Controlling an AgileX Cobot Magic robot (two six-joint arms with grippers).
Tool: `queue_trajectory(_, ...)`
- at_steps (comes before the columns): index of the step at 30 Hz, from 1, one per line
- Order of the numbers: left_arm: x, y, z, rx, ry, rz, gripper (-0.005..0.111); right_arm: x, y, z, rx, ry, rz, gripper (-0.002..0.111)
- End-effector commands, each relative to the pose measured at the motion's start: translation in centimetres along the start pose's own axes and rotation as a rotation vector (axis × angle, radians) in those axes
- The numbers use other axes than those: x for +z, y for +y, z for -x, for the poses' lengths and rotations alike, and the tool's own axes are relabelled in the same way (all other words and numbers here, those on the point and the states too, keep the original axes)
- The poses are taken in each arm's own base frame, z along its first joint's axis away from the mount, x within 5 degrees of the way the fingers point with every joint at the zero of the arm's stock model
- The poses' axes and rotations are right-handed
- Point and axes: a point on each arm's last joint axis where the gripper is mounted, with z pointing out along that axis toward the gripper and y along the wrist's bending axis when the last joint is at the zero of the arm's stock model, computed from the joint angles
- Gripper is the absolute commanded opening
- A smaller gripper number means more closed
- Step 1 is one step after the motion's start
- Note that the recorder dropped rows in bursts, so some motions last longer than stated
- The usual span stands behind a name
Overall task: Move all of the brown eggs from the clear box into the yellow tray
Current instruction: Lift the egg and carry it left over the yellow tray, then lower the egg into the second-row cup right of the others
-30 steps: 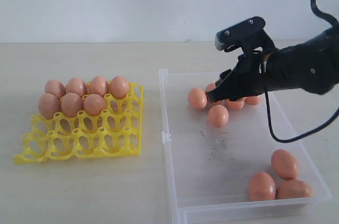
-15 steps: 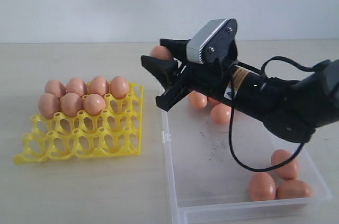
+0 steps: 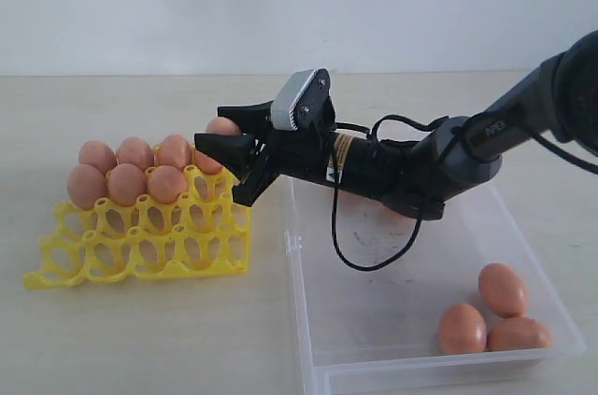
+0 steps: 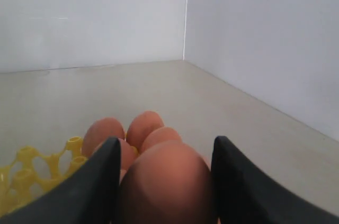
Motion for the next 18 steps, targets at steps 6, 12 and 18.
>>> queue_trajectory(6,0.0,-0.1,0.1,-0.002,-0.005,-0.006,0.004,1.5,-0.3,-0.9,0.019,-0.013,0.101,0.000)
queue_trajectory(12,0.0,-0.1,0.1,-0.002,-0.005,-0.006,0.004,1.7,-0.1,-0.9,0.011,-0.008,0.123,0.000)
queue_trajectory(18,0.0,-0.1,0.1,-0.002,-0.005,-0.006,0.004,2.3,0.7,-1.0,0.005,-0.011,0.146,0.000)
